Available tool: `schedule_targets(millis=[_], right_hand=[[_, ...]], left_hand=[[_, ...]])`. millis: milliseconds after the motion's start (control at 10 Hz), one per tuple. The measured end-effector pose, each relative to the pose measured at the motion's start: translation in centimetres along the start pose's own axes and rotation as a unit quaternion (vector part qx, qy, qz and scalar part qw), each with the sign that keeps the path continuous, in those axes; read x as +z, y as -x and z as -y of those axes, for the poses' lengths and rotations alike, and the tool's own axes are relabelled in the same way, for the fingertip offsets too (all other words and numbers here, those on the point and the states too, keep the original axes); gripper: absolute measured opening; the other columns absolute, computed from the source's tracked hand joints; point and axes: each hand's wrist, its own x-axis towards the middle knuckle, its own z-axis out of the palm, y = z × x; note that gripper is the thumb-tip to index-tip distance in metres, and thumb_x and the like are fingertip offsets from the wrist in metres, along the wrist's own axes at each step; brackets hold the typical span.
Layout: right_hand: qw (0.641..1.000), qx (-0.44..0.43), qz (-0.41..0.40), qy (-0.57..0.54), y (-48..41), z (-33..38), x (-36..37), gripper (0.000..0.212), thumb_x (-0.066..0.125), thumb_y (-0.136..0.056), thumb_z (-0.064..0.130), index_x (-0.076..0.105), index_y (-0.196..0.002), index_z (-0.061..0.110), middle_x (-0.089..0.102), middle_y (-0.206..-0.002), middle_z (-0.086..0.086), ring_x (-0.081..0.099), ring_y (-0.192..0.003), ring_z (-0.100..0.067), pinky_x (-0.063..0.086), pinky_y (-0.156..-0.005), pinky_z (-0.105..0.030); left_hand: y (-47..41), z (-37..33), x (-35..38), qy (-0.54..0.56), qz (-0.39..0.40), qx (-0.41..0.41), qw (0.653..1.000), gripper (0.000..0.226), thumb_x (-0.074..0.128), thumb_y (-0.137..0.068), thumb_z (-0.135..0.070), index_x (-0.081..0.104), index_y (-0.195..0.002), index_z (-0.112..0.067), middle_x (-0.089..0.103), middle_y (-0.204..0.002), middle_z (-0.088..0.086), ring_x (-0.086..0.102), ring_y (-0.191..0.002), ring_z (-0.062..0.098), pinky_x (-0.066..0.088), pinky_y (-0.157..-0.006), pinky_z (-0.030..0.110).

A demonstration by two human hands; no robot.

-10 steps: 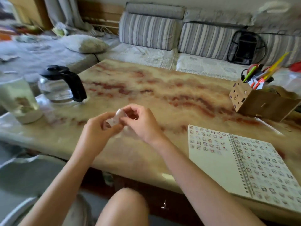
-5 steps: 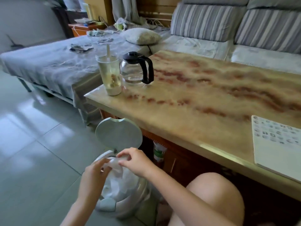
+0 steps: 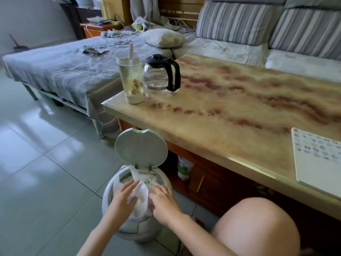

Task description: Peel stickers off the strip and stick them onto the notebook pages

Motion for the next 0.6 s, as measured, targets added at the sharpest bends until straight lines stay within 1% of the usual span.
schedule_targets(millis=[100, 200, 300, 400, 500, 600], right_hand=[[0.999, -0.005, -0.039, -0.01, 0.0, 0.0, -1.1, 0.044, 0.047, -0.093, 0.011, 0.047, -0.137, 0.011, 0.026, -0.156, -0.006, 0.022, -0.142, -0.024, 0.012, -0.117, -0.034], [0.997, -0.008, -0.068, -0.033, 0.1, -0.1, -2.2, 0.049, 0.046, -0.092, 0.007, 0.043, -0.141, 0.016, 0.03, -0.154, -0.004, 0.025, -0.14, -0.024, 0.015, -0.115, -0.032], [0.992, -0.001, -0.107, -0.066, 0.5, -0.4, -2.9, 0.049, 0.041, -0.093, 0.003, 0.044, -0.14, 0.016, 0.037, -0.149, -0.001, 0.032, -0.136, -0.021, 0.022, -0.113, -0.03], [0.987, 0.02, -0.119, -0.104, 0.7, -0.9, -3.2, 0.045, 0.044, -0.093, 0.005, 0.048, -0.136, 0.016, 0.043, -0.143, 0.001, 0.04, -0.131, -0.019, 0.031, -0.111, -0.028], [0.984, 0.017, -0.124, -0.128, 1.1, -1.3, -3.0, 0.04, 0.045, -0.094, 0.008, 0.052, -0.133, 0.015, 0.046, -0.139, 0.002, 0.042, -0.129, -0.017, 0.032, -0.109, -0.026], [0.977, 0.025, -0.13, -0.168, 1.8, -1.3, -3.7, 0.037, 0.047, -0.094, 0.009, 0.055, -0.13, 0.013, 0.048, -0.136, 0.001, 0.045, -0.126, -0.015, 0.032, -0.107, -0.022]], left_hand=[[0.0, -1.6, -1.7, 0.024, -0.015, 0.02, 0.999, 0.05, 0.064, -0.084, 0.001, 0.054, -0.132, -0.013, 0.048, -0.14, 0.008, 0.038, -0.134, 0.021, 0.029, -0.104, 0.024], [0.0, -3.0, -2.8, 0.011, -0.007, 0.002, 1.0, 0.048, 0.063, -0.088, -0.007, 0.052, -0.134, -0.014, 0.041, -0.146, 0.007, 0.033, -0.139, 0.022, 0.031, -0.103, 0.025], [0.7, -3.5, -3.2, -0.013, -0.003, 0.012, 1.0, 0.048, 0.059, -0.091, -0.012, 0.049, -0.137, -0.022, 0.037, -0.15, 0.003, 0.032, -0.14, 0.019, 0.03, -0.104, 0.024], [1.5, -3.8, -3.5, -0.025, 0.001, -0.009, 1.0, 0.047, 0.059, -0.091, -0.017, 0.049, -0.135, -0.028, 0.043, -0.147, 0.0, 0.046, -0.129, 0.017, 0.034, -0.096, 0.021], [1.9, -4.6, -3.8, -0.024, -0.025, -0.025, 0.999, 0.034, 0.059, -0.091, -0.016, 0.06, -0.124, -0.024, 0.06, -0.129, 0.002, 0.058, -0.111, 0.022, 0.038, -0.084, 0.02], [1.6, -5.5, -4.4, 0.036, -0.057, -0.034, 0.997, 0.026, 0.06, -0.09, -0.015, 0.067, -0.105, -0.035, 0.068, -0.114, -0.001, 0.065, -0.096, 0.021, 0.046, -0.081, 0.027]])
